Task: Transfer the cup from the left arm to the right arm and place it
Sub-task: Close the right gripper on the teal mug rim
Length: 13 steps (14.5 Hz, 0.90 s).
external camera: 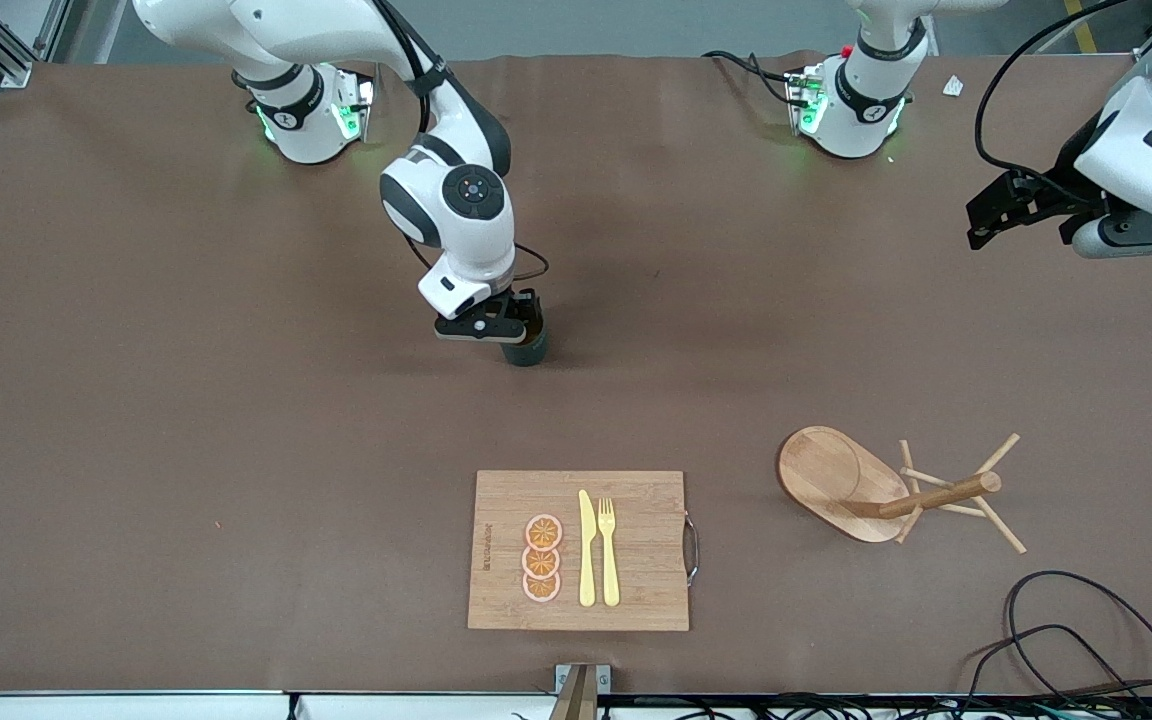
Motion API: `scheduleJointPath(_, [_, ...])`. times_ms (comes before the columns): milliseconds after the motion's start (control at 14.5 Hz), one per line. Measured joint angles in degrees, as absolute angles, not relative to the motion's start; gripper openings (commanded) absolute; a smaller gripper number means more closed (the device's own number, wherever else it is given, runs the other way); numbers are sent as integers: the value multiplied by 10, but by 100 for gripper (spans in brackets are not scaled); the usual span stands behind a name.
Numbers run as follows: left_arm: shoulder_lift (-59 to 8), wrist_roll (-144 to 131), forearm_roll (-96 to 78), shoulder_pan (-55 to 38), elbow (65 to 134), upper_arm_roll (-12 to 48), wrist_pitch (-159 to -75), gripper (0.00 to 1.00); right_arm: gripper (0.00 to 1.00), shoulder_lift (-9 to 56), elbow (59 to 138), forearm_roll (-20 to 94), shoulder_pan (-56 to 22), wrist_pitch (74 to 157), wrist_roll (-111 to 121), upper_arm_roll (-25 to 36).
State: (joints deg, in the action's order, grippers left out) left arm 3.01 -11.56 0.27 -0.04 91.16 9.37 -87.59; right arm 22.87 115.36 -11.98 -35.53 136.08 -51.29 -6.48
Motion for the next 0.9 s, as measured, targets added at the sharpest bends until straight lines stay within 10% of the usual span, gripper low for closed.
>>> scheduleJointPath(899, [30, -114, 3, 3, 911, 89, -876, 100, 60, 236, 1153, -89, -355, 1394, -513, -60])
